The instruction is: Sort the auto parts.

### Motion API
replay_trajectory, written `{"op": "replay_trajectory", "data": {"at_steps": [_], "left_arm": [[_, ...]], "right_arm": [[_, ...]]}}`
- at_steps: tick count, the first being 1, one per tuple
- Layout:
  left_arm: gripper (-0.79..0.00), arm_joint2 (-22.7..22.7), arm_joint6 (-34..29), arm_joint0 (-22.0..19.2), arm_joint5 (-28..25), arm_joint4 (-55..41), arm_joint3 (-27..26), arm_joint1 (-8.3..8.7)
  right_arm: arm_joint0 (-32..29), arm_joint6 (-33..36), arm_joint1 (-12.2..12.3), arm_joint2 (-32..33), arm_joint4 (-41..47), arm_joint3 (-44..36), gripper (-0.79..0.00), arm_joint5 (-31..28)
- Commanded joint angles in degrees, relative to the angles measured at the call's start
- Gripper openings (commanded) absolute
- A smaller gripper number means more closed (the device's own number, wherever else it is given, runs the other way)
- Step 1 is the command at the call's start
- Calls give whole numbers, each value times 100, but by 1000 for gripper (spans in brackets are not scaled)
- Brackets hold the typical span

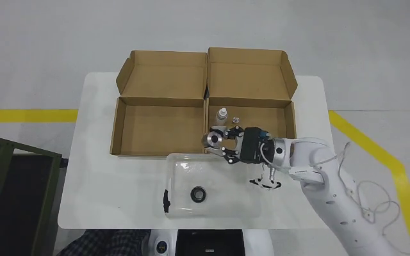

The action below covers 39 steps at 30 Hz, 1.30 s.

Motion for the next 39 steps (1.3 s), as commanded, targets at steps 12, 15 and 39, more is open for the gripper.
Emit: {"op": "replay_trajectory", "data": {"at_steps": [12,15,39], "left_arm": [[0,0,0,0,0,0,0,0],[0,0,0,0,0,0,0,0],[0,0,0,0,0,0,0,0]], "right_arm": [[1151,323,-343,-1098,-214,797,-785,803],[1385,406,-446,-1350,-227,1036,-785,1030],[2455,610,-1117,-2333,-458,2732,-785,2134]]}}
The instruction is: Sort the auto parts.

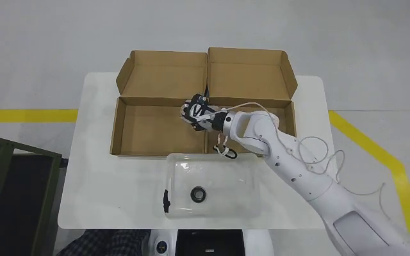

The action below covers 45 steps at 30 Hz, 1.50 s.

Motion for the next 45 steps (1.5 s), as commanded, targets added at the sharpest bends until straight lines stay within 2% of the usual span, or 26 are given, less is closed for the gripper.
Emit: {"op": "replay_trajectory", "data": {"at_steps": [1,16,30,33,35,39,45], "left_arm": [[0,0,0,0,0,0,0,0],[0,0,0,0,0,0,0,0],[0,0,0,0,0,0,0,0],[0,0,0,0,0,0,0,0],[0,0,0,0,0,0,0,0],[0,0,0,0,0,0,0,0],[0,0,0,0,0,0,0,0]], "right_arm": [[52,46,-44,-53,-23,85,-785,45],[441,359,-454,-499,-176,931,-785,238],[644,692,-763,-710,-264,1487,-779,182],[665,755,-818,-735,-302,1557,-736,196],[679,775,-849,-737,-318,1613,-653,189],[713,902,-905,-756,-427,1682,-542,205],[721,1006,-982,-765,-512,1726,-508,173]]}}
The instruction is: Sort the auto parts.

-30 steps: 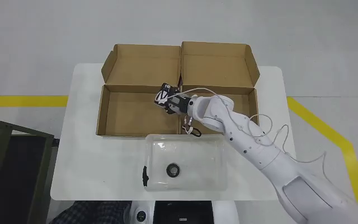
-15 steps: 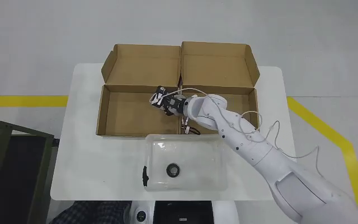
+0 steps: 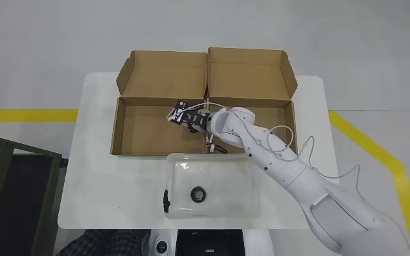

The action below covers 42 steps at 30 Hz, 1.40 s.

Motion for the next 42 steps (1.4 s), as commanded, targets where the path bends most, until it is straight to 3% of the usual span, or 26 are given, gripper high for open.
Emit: {"op": "replay_trajectory", "data": {"at_steps": [1,9,17,31,39,42], "left_arm": [[0,0,0,0,0,0,0,0],[0,0,0,0,0,0,0,0],[0,0,0,0,0,0,0,0],[0,0,0,0,0,0,0,0],[0,0,0,0,0,0,0,0],[0,0,0,0,0,0,0,0]], "right_arm": [[3,31,-20,-1,-27,12,-496,-18],[-30,55,-61,124,-97,-174,-459,-65],[-351,265,101,581,-232,-1222,-428,-154],[-1680,286,549,1465,-505,-3402,-394,-1200],[-2501,225,790,1830,-902,-4336,-289,-1894],[-2785,166,870,1964,-981,-4538,-296,-2137]]}}
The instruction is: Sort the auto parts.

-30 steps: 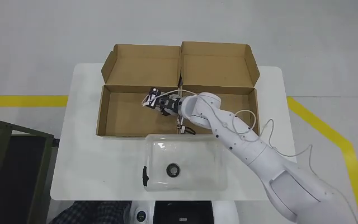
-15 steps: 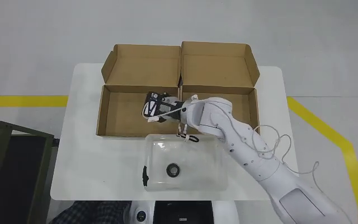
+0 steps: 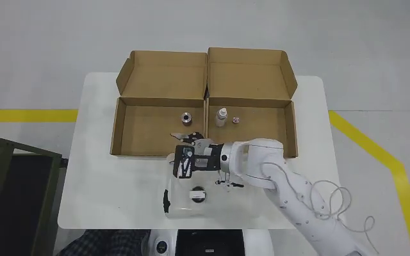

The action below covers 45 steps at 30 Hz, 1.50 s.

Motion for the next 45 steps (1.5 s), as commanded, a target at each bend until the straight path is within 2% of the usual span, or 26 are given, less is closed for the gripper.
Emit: {"op": "replay_trajectory", "data": {"at_steps": [1,14,22,33,40,45], "left_arm": [[0,0,0,0,0,0,0,0],[0,0,0,0,0,0,0,0],[0,0,0,0,0,0,0,0],[0,0,0,0,0,0,0,0],[0,0,0,0,0,0,0,0],[0,0,0,0,0,0,0,0]], "right_arm": [[-152,-37,45,73,-25,-94,-296,-169],[-1053,-315,372,620,-448,-398,-274,-1294],[-1434,-446,581,627,-635,-531,-265,-1386],[-1481,-507,827,354,-513,-296,-259,-1386],[-1232,-453,873,55,-501,23,-243,-1386],[-1024,-458,864,-89,-483,277,-200,-1380]]}}
